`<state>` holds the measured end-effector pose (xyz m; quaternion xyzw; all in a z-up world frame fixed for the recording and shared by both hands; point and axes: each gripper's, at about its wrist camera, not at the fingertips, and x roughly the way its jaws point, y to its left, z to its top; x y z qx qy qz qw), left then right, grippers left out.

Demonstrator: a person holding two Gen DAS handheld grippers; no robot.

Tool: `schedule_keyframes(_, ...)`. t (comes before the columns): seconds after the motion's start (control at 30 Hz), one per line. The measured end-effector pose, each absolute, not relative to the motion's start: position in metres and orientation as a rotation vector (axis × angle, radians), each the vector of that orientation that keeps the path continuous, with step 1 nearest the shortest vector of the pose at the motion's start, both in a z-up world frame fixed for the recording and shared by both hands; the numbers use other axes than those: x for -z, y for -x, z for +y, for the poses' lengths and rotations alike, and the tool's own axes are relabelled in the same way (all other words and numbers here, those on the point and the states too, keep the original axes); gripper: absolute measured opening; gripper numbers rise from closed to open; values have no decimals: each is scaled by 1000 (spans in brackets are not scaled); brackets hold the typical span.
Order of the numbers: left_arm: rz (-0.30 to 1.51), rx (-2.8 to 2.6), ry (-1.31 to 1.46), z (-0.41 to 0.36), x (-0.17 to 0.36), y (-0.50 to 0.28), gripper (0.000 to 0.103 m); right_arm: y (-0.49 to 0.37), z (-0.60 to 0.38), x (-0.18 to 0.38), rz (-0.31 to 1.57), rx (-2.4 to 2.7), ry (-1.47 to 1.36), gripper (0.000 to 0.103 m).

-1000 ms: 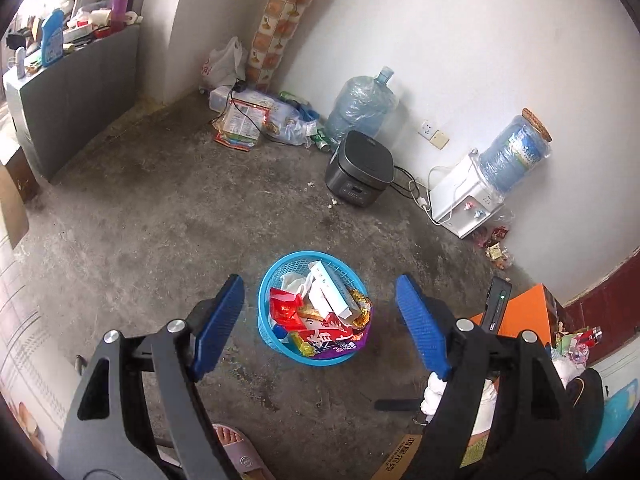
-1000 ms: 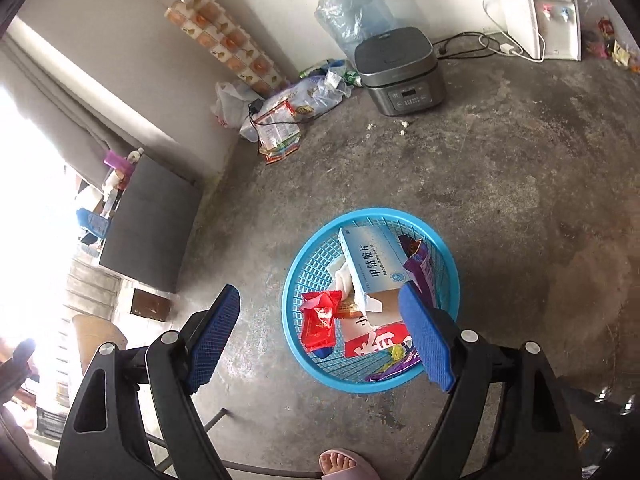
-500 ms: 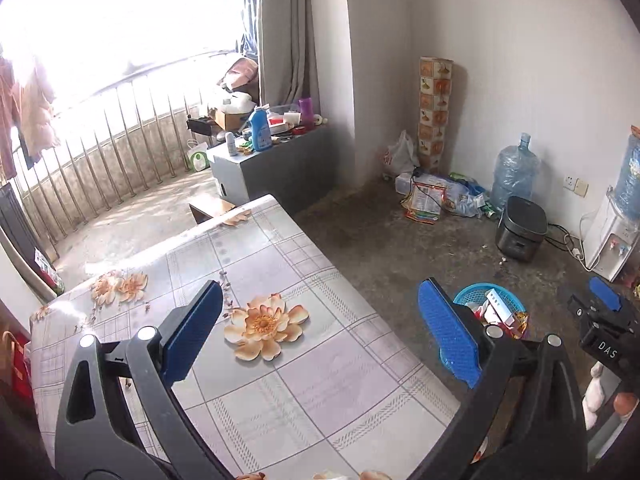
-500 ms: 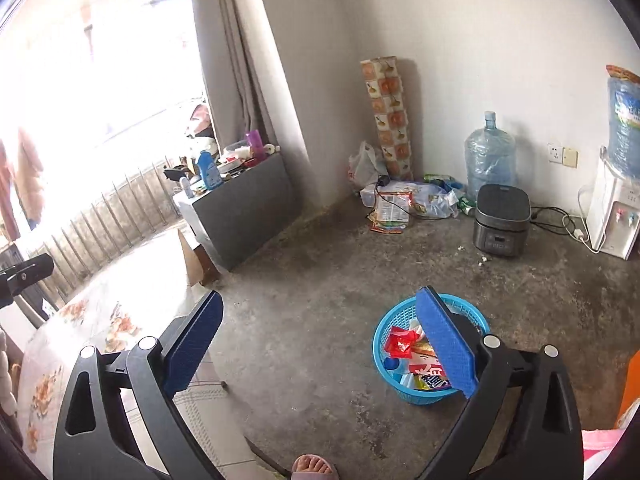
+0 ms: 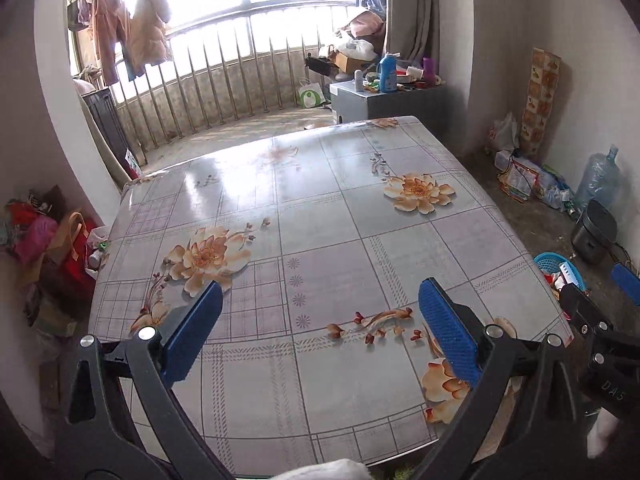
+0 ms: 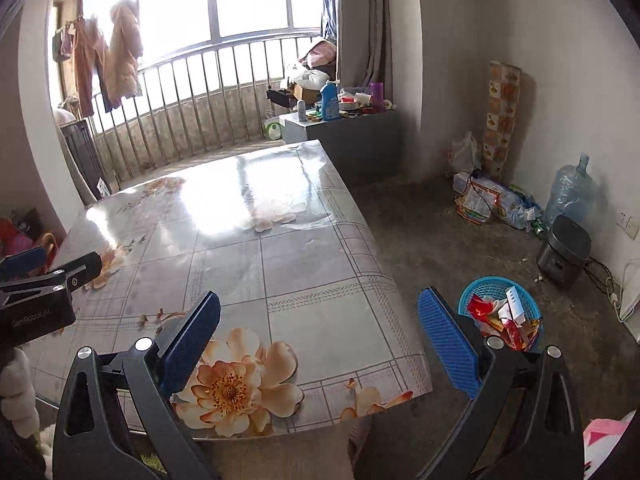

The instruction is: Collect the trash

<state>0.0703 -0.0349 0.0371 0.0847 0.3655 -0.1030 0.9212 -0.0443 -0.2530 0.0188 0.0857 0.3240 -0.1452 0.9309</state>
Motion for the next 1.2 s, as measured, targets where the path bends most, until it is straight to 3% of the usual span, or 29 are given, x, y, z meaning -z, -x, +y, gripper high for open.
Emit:
schedule_keyframes(0.13, 858, 186, -177, -25, -15, -66, 94, 40, -245, -2, 817, 307, -165, 97)
schedule_keyframes(0.3, 919, 204, -183, -24, 0, -62, 94, 45, -249, 6, 881, 387, -128, 96)
schedule_keyframes(1.2, 946, 252, -222, -46, 7, -64, 94, 59, -293, 19, 923, 533, -159, 96)
